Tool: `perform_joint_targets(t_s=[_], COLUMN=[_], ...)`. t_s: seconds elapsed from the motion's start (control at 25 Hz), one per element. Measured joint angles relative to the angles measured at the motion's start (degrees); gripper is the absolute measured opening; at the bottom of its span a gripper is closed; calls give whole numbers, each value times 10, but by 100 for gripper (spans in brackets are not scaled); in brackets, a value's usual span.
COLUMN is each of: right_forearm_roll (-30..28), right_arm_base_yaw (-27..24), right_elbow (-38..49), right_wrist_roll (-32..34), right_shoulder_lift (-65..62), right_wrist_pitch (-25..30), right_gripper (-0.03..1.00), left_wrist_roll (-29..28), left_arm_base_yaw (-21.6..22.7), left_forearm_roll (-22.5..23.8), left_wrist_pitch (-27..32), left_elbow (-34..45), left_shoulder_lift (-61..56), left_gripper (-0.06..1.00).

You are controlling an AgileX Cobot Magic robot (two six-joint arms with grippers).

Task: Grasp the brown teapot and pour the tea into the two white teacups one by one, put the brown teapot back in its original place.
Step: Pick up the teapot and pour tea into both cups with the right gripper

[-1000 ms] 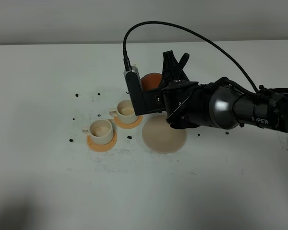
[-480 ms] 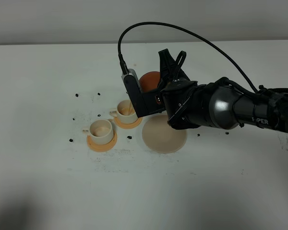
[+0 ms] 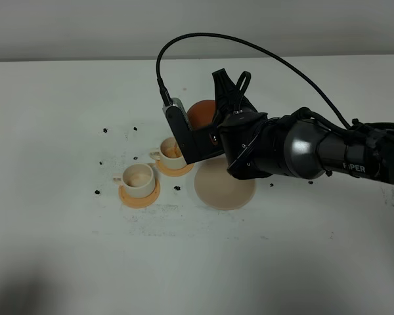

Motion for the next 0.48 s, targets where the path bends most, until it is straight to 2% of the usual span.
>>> perform_joint_targets(t_s=[0.48], right_forearm_roll=[-42], right_arm_base_yaw=[0], right_elbow=[0], right_wrist_roll=[-2], right_shoulder_lift=[0], right_wrist_pitch=[2], right_gripper=[12], left_wrist_roll=[0], left_arm_base_yaw=[0], left_forearm_roll=[0], left_wrist_pitch=[0], left_elbow=[0], left_shoulder_lift=[0], left_gripper=[51])
